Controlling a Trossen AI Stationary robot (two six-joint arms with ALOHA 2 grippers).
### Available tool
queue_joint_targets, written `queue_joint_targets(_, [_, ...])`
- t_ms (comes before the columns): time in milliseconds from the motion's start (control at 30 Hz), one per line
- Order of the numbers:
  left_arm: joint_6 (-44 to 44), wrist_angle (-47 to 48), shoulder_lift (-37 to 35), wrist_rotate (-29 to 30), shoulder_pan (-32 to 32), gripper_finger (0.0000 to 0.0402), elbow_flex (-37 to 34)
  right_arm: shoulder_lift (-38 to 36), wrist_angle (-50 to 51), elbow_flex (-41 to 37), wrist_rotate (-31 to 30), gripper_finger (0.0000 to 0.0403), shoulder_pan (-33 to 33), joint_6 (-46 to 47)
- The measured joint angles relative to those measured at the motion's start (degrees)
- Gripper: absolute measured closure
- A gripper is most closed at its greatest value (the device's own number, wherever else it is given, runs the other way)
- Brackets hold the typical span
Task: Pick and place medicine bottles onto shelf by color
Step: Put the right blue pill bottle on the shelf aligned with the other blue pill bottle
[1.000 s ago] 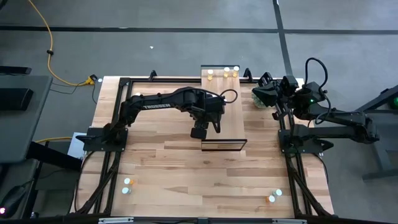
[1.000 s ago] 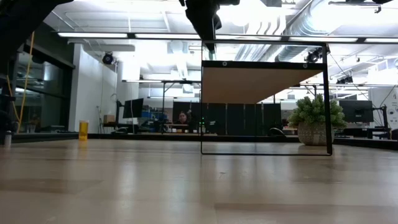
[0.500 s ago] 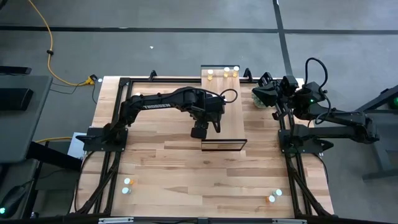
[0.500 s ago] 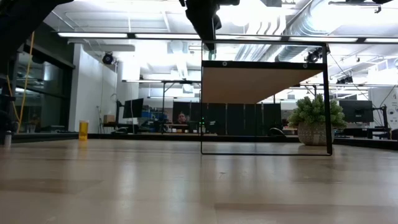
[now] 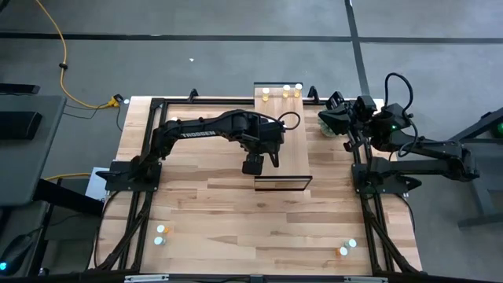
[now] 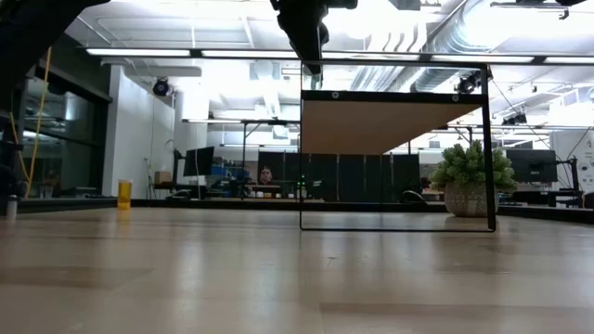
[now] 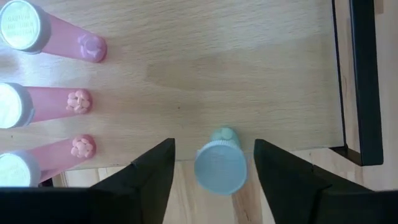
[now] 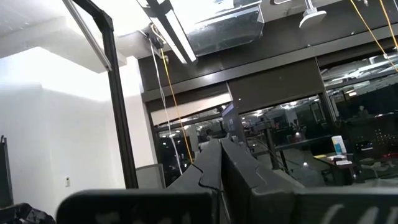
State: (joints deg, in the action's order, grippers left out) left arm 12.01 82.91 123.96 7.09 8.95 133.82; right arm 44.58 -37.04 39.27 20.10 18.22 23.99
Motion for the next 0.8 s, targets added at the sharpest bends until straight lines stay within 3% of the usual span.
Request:
queue_joint_targets(433, [-2.39, -0.09, -1.52, -0.68, -0.02, 0.0138, 1.09, 0.02, 0.81, 0.0, -0.02, 0.0402, 0.0, -0.03])
queue_joint_targets(800, [-15.99, -5.09, -14.36, -2.37, -0.4, 0.0138, 1.09, 0.04, 1.3, 0.0, -0.02, 0.0402, 0.0, -1.99])
